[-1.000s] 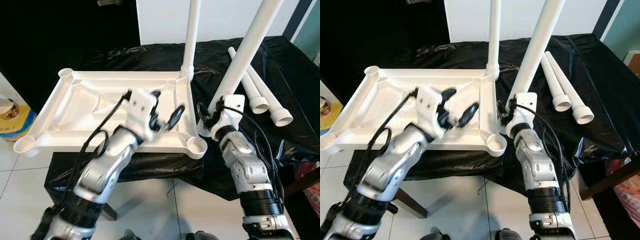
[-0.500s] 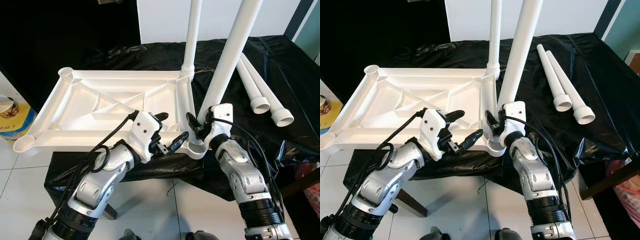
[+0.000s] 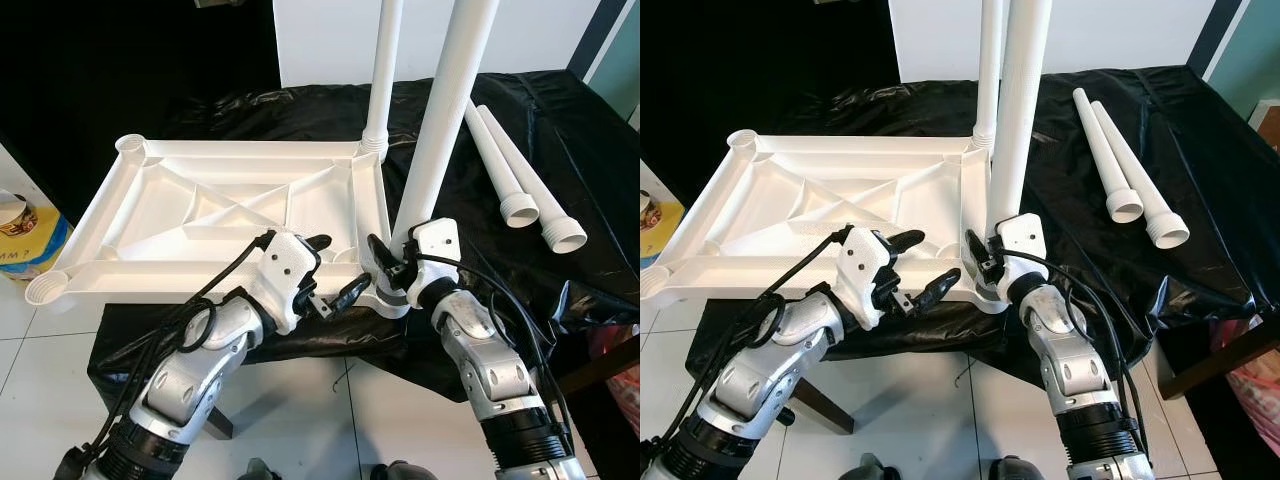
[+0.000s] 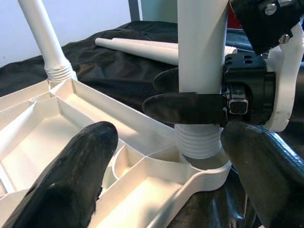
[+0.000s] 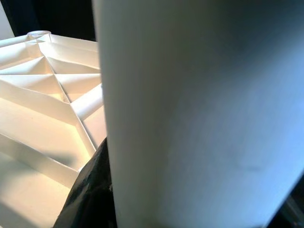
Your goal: Building children table
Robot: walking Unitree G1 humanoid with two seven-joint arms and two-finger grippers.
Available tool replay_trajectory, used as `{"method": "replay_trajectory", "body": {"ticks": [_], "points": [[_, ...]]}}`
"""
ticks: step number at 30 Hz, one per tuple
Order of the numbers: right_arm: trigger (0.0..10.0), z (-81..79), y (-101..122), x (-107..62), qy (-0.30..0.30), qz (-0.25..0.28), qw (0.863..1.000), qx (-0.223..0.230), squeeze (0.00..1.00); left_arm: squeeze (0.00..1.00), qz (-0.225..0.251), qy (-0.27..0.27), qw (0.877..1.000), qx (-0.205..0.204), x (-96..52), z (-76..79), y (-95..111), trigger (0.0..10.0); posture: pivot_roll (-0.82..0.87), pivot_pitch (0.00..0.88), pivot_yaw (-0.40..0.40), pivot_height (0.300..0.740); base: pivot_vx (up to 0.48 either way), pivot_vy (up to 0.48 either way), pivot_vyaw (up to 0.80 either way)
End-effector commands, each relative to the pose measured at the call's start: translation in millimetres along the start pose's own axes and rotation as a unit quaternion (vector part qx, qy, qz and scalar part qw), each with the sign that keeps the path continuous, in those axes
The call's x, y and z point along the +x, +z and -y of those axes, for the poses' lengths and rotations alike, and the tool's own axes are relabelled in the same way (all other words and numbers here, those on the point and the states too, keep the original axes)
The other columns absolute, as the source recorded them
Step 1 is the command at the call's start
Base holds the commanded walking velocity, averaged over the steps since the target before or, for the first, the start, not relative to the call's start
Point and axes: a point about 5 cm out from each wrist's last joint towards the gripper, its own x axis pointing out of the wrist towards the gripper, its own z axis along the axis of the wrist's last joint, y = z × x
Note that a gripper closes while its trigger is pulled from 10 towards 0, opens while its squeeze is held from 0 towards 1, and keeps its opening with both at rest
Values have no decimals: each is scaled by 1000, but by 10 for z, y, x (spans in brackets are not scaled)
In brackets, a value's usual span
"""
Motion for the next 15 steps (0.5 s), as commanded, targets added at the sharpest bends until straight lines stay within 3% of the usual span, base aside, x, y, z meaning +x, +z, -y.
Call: {"method": "replay_trajectory", "body": {"ticks": [1, 15], "points": [[10000, -36, -54, -22, 12, -6, 1000, 0, 0, 0, -5, -47, 999, -2, -18, 80, -4, 10000, -24, 94, -9, 740, 0, 0, 0], [10000, -86, -167, -143, 49, 5, 999, 15, 0, 0, -29, -96, 995, -17, -83, 161, -51, 10000, -15, 85, -11, 740, 0, 0, 0]]}}
